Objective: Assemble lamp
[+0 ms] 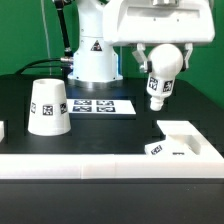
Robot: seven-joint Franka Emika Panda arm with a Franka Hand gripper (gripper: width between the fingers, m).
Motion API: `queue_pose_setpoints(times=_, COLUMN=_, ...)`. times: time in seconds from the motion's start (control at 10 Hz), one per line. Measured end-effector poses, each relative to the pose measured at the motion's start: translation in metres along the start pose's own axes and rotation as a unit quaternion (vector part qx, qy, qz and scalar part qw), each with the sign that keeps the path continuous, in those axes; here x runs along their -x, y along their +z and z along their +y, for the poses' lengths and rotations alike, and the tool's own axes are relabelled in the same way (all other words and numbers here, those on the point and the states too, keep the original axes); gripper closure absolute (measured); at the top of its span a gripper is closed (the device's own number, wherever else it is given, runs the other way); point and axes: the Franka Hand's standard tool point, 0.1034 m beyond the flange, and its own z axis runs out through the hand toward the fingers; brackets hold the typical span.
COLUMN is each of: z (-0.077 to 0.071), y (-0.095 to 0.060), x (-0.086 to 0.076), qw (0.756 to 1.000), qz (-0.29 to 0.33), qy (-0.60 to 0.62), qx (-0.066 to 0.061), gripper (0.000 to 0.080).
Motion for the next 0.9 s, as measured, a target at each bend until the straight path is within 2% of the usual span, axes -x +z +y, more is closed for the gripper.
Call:
queue_pose_setpoints(times=0.3, z=0.003, y=-0.006, x=-0.025, qw=1.0, qz=0.01, qy=0.009, qx=-0.001, gripper=0.0223)
queue_pose_setpoints(times=0.7, z=0.002, y=-0.003, x=-0.021, qw=1.0, qz=0.006, qy=0.008, qx=-0.002, gripper=0.0223)
queue_pose_setpoints(times=0.9, z=-0.002, y=0.0, x=-0.041, qw=1.0, qz=0.015, qy=0.005, qx=-0.006, gripper=0.0223)
